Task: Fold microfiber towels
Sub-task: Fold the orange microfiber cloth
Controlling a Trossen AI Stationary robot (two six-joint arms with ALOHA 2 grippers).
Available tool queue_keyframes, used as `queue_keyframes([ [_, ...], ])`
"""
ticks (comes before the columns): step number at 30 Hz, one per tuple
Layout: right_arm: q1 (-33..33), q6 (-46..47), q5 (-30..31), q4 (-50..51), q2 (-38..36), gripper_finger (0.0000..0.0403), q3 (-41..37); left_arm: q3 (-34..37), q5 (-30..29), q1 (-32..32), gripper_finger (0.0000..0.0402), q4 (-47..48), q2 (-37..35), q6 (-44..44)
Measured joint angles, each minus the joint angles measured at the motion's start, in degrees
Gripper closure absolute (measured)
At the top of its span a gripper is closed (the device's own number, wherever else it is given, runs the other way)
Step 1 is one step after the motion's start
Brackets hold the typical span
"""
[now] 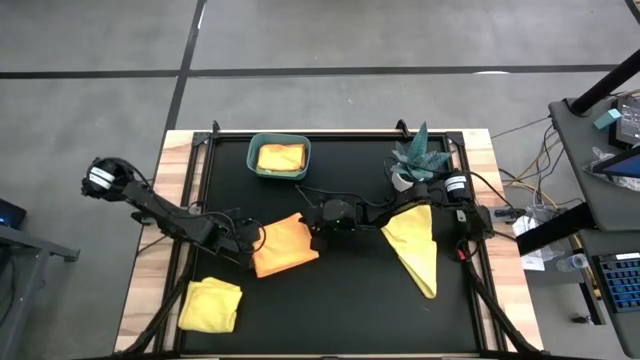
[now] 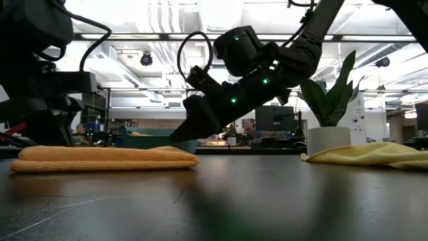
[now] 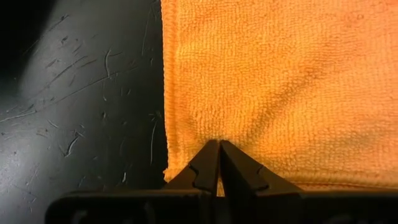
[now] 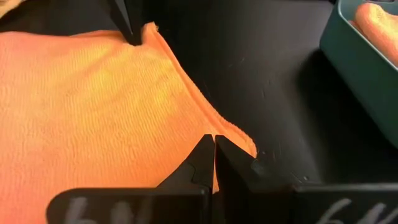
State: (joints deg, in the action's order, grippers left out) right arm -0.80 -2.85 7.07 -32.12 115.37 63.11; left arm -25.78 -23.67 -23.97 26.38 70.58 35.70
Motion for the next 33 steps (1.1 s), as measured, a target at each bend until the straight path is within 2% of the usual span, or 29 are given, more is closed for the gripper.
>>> queue_keyframes([
  [8, 0.0, 1.71, 0.63, 0.2, -0.11, 0.0394, -0.94, 0.06, 1.45, -0.01, 0.0398, 0.19, -1.53, -0.04],
  [12, 0.14, 2.39, 0.6, 3.01, -3.47, 0.0394, -0.4, -0.13, 3.12, 0.0, 0.0398, 0.91, -3.38, -0.31],
  [15, 0.15, 5.54, 0.45, 10.4, -7.54, 0.0394, 0.96, -1.19, 3.58, -0.02, 0.0398, 3.58, -4.98, -0.48],
  [20, -0.22, 16.52, -1.76, 28.88, -11.57, 0.0387, 5.62, -3.13, 3.69, -0.04, 0.0398, 9.73, -7.75, -0.18],
  [23, -0.44, 20.8, -5.95, 34.78, -11.87, 0.0367, 8.01, -3.88, 5.63, -0.14, 0.0398, 10.58, -9.0, 0.0],
  [26, -0.33, 24.42, -10.45, 34.71, -10.27, 0.0339, 8.87, -3.92, 10.54, -0.25, 0.0398, 10.3, -9.77, 1.17],
  [29, -0.26, 28.1, -10.75, 34.81, -8.74, 0.0307, 9.07, -3.4, 15.39, -1.36, 0.0398, 10.22, -9.6, 3.57],
  [33, -0.66, 31.05, -10.46, 33.61, -6.78, 0.0264, 8.94, -2.8, 16.12, -3.91, 0.0398, 7.62, -8.15, 5.84],
])
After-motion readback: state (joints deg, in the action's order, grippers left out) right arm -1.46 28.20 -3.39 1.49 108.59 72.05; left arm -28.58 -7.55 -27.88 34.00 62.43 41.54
